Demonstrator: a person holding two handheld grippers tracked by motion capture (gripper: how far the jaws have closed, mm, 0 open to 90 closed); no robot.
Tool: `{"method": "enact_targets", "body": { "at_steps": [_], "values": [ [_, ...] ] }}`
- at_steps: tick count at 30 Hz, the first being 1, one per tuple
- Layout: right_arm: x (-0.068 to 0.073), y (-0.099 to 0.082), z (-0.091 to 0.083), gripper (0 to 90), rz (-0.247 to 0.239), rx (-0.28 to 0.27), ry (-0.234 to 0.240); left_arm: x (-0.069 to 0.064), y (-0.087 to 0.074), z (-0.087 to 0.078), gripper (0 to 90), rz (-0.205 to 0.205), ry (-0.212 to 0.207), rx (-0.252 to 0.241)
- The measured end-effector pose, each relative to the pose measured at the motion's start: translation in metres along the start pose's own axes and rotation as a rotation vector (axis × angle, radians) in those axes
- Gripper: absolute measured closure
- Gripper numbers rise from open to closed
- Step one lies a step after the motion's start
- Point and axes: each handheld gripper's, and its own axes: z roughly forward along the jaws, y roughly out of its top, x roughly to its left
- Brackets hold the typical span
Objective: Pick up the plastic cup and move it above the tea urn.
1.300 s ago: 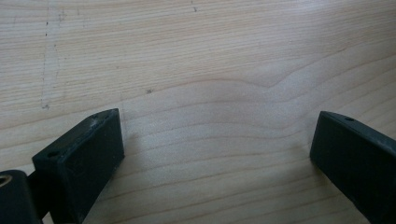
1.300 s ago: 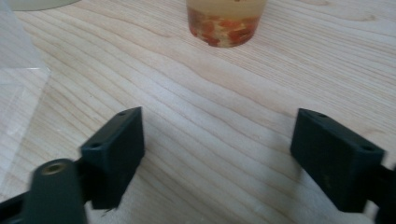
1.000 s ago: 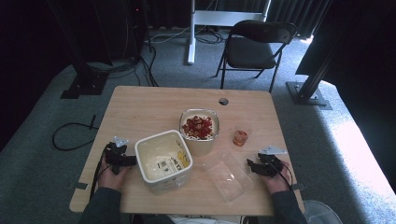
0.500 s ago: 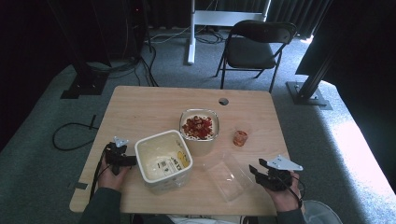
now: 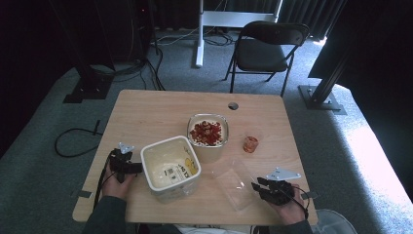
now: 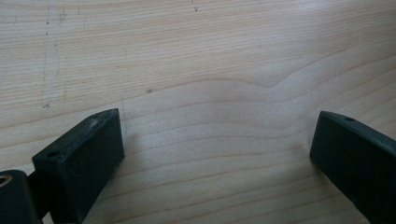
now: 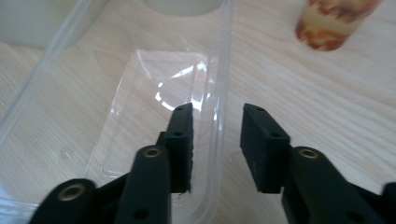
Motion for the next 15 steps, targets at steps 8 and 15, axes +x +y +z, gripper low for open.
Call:
{"method": "enact_targets", "body": {
  "at_steps": [8,15],
  "values": [
    [-0.006,0.002,0.003,84.8,0.001,-0.004,0.042,0.0,0.0,0.0,3.3,0.0,-0.001,-0.001],
    [-0.012,0.017,-0.014,86.1,0.01,-0.079,0.045,0.0,0.0,0.0,3.3,0.0,0.0,0.0]
  ]
}}
